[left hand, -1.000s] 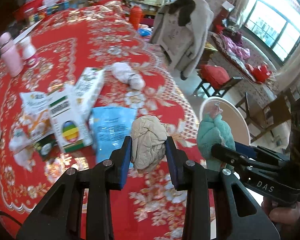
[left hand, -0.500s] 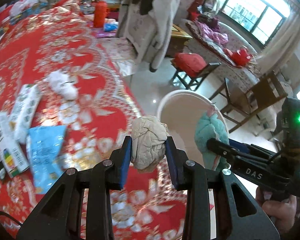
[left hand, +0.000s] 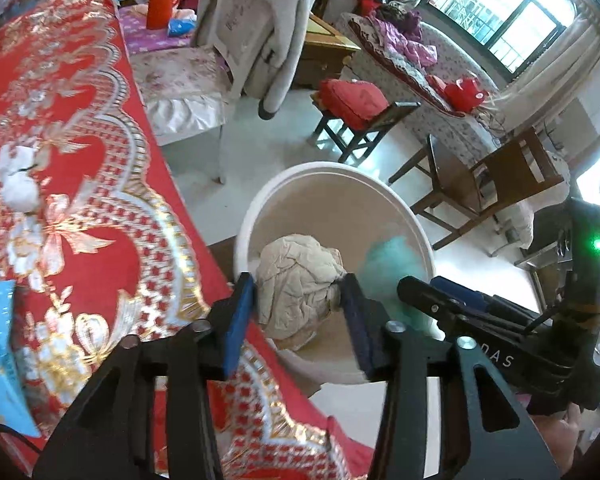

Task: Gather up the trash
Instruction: 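Carry the towel and cloth over the beige bucket and open both tools, then move both open tools back over the tablecloth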

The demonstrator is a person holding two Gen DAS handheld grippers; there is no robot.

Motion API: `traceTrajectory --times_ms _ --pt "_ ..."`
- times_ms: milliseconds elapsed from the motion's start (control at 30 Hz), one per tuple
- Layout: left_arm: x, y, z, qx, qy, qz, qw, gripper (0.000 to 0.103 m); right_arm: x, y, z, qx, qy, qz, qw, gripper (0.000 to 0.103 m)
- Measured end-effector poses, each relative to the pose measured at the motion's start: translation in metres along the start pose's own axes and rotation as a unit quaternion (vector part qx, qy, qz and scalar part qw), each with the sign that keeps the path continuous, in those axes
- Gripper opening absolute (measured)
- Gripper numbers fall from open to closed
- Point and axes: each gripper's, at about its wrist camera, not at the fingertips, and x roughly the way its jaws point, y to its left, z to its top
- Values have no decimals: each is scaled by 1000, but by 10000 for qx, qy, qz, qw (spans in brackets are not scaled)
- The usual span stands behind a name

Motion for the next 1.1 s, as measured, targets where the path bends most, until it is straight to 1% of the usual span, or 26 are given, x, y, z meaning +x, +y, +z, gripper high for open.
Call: traceTrajectory --times_ms 67,133,333,567,733,867,1100 --pt "5 0 2 -36 36 -96 9999 56 2 -5 2 14 2 -82 10000 52" --pt "8 -1 3 -60 75 -144 9998 57 4 -10 4 21 30 -170 9998 55" --pt "4 5 -2 -176 104 -43 9998 57 12 -19 1 125 179 -172 9996 56" --pt "-18 19 -12 -276 -86 252 9993 57 15 -6 -6 36 273 -77 9996 56" --pt "-42 32 -23 -351 -277 429 9981 57 11 16 -11 -174 249 -8 9995 57" --pt "-62 48 -29 -474 -452 613 9960 57 6 40 -13 -351 179 107 9992 60" --pt "-107 90 -46 -843 -805 966 9885 57 -1 99 -21 -876 104 361 9954 62"
